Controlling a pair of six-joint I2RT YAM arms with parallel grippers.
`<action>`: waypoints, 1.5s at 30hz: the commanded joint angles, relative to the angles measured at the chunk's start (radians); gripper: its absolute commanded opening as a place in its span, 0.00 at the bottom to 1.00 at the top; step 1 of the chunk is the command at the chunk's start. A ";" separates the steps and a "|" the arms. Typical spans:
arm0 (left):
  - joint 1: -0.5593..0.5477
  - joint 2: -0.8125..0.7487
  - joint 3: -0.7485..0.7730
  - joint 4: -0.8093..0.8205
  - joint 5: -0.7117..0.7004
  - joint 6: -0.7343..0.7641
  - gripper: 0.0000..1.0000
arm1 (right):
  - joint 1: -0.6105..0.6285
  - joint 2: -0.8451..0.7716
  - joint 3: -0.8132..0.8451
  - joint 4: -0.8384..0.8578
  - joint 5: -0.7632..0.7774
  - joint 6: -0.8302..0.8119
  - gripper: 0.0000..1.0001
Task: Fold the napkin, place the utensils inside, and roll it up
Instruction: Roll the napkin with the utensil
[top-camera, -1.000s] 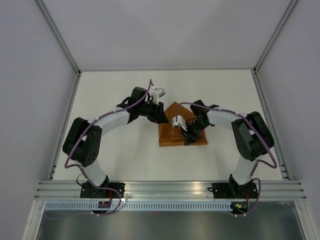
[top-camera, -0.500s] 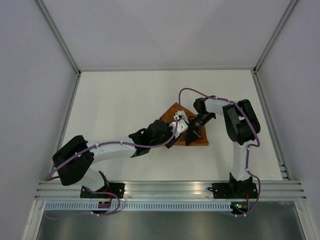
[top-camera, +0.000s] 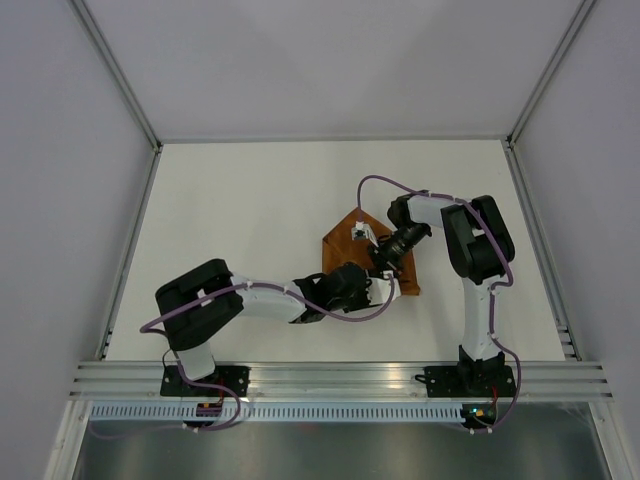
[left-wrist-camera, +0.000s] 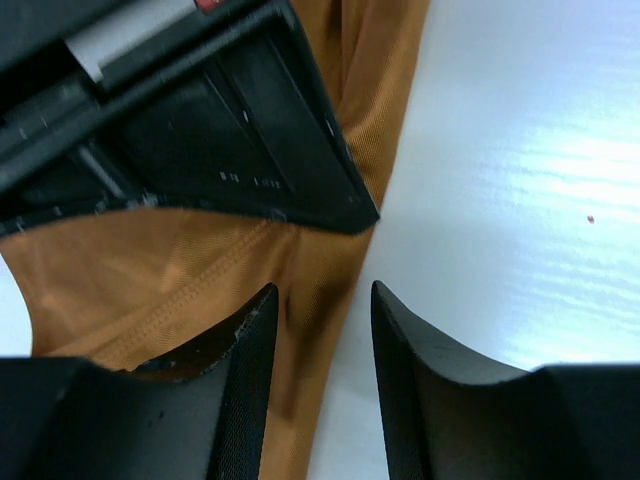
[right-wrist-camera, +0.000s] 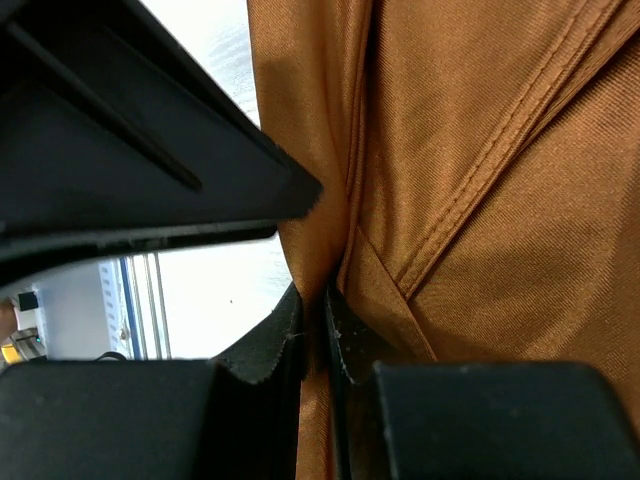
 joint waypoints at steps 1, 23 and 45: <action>-0.003 0.036 0.075 0.027 0.007 0.081 0.48 | -0.002 0.064 0.000 0.074 0.146 -0.064 0.17; 0.047 0.162 0.172 -0.182 0.236 0.001 0.09 | -0.005 0.070 0.011 0.074 0.141 -0.045 0.18; 0.281 0.337 0.413 -0.502 0.864 -0.143 0.02 | -0.125 -0.218 -0.021 0.228 0.018 0.199 0.58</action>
